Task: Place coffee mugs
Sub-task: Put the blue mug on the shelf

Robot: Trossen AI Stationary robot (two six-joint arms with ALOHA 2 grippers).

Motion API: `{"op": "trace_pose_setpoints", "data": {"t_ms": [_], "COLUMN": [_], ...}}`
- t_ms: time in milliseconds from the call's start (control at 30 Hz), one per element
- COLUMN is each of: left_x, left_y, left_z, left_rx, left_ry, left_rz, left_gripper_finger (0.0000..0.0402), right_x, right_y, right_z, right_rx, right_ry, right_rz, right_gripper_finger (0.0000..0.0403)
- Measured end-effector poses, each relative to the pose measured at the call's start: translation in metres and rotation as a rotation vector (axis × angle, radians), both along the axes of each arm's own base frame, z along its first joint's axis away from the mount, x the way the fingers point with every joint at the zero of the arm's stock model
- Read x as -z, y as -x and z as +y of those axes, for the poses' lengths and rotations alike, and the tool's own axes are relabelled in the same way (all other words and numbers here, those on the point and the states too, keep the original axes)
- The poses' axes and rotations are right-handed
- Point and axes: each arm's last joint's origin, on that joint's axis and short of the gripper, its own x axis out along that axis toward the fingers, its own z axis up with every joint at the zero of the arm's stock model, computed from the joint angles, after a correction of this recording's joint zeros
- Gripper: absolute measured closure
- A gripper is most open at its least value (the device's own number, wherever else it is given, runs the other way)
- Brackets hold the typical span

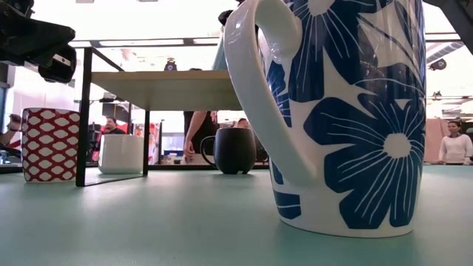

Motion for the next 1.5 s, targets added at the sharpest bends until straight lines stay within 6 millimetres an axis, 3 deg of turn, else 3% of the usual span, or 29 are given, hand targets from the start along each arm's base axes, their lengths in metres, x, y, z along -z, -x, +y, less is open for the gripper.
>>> {"op": "trace_pose_setpoints", "data": {"t_ms": [667, 1500], "left_x": [0.0, 0.0], "left_y": [0.0, 0.0], "left_z": [0.0, 0.0], "left_rx": [0.0, 0.0], "left_ry": [0.0, 0.0], "left_rz": [0.0, 0.0], "left_gripper_finger": [0.0402, 0.0402], "right_x": [0.006, -0.007], "right_y": [-0.01, -0.012], "right_z": [0.011, 0.023], "right_rx": [-0.031, 0.074], "right_ry": [0.016, 0.078], "right_rz": [-0.058, -0.127], "right_gripper_finger": [0.0246, 0.0247]}}
